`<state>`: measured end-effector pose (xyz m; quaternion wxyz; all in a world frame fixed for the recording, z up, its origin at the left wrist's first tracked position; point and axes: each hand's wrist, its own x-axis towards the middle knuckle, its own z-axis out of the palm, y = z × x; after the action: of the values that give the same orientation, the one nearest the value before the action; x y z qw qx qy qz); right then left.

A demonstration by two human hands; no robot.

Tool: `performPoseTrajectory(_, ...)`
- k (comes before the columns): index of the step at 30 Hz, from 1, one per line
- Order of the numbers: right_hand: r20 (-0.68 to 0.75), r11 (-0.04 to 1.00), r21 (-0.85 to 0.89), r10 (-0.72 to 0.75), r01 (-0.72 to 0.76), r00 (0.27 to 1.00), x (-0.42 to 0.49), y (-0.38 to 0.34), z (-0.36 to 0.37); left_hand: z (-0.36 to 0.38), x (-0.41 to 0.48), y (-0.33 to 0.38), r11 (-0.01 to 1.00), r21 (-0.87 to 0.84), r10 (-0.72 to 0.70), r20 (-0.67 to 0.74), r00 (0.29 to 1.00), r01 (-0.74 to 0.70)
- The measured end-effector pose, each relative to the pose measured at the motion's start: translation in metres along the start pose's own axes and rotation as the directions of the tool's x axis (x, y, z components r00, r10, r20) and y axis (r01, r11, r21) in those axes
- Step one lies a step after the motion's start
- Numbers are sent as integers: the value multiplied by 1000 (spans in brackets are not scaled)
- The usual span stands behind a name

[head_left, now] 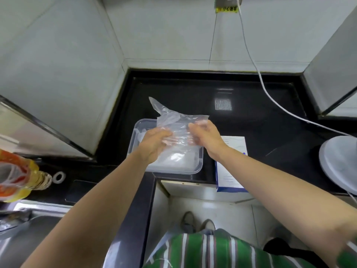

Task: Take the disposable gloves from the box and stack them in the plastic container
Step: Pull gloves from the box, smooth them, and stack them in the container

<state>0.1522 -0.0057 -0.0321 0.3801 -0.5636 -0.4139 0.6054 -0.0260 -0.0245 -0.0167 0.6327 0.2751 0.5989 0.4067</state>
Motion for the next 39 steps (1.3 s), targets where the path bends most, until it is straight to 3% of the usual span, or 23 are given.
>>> performPoseTrajectory(2,-59,995,-100,-19,13,998,1,1,12,-1,-2,-3,997,69,35,-117,992,-27)
performPoseTrajectory(6,-62,949,-315,-3,-17,998,6,12,27,-15,0,-8,998,43,38,-86,996,-34)
performPoseTrajectory(9,-54,891,-454,1,-26,999,6,17,34,-22,10,-11,958,285,127,-300,945,-39)
performPoseTrajectory(11,-66,865,-501,-11,-23,998,6,17,35,-30,21,-16,835,549,283,-384,879,-29)
performPoseTrajectory(13,-58,839,-543,7,-37,998,6,17,34,-36,25,-21,598,801,430,-299,852,-21)
performPoseTrajectory(15,-63,795,-606,0,-38,998,8,15,33,-40,26,-27,396,918,489,-197,850,-15)
performPoseTrajectory(18,-137,743,-661,-256,104,957,12,9,31,-38,32,-33,300,953,517,-124,847,-43)
performPoseTrajectory(20,-147,646,-712,-522,277,840,12,1,30,-35,36,-36,269,962,485,-93,869,-47)
performPoseTrajectory(22,-78,629,-665,-595,403,800,11,-5,34,-31,41,-40,195,981,447,-70,892,-20)
performPoseTrajectory(24,70,714,-579,-437,394,897,12,-2,43,-28,45,-42,165,986,426,-52,903,-21)
performPoseTrajectory(26,196,755,-620,-113,212,974,17,10,50,-26,48,-44,171,985,390,-51,919,-18)
performPoseTrajectory(29,188,620,-784,282,-30,941,25,30,56,-28,52,-52,210,977,331,-45,942,-27)
performPoseTrajectory(32,139,525,-840,448,-134,883,30,41,60,-38,56,-53,200,980,278,-67,958,11)
performPoseTrajectory(35,138,475,-869,499,-137,855,35,49,62,-46,56,-44,163,985,275,-103,956,60)
performPoseTrajectory(37,135,434,-893,513,-120,847,38,54,64,-43,53,-36,128,991,365,-88,927,44)
performPoseTrajectory(39,134,407,-907,529,-112,838,40,56,66,-34,47,-28,52,997,515,25,857,-61)
